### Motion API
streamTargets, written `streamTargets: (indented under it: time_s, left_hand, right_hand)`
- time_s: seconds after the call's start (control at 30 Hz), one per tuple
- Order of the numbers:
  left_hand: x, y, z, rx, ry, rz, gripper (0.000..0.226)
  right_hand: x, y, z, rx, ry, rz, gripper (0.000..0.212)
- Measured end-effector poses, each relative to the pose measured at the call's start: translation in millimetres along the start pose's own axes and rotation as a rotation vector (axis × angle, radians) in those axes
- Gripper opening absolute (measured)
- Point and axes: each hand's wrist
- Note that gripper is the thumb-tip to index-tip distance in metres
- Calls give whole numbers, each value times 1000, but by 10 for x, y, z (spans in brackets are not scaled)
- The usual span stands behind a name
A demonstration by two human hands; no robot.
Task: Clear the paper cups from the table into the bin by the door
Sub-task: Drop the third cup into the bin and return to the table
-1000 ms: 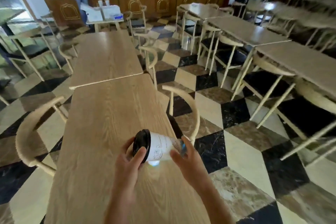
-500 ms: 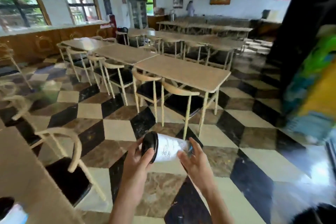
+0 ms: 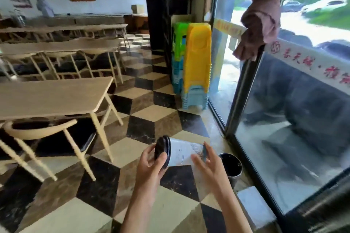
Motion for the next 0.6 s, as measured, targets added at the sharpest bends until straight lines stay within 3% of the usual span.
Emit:
streamTargets:
  time_s: [0.1, 0.4, 0.6]
  left_hand:
    - [499, 653, -144, -32, -11, -110, 39]
    - [1828, 2017, -293, -114, 42, -364, 74]
    - [2742, 2760, -594, -159, 94, -451, 73]
  right_hand:
    - [-336, 566, 76, 15, 5, 111, 72]
    - [-1240, 1821, 169, 59, -17, 343, 73]
    - [-1961, 2695, 422, 121, -45, 427, 70]
Point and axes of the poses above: each hand's wrist, its own y-axis towards the middle knuckle, its own x-axis out of the palm, z = x × y, and after that the axes turned 12 degrees about y, right-handed
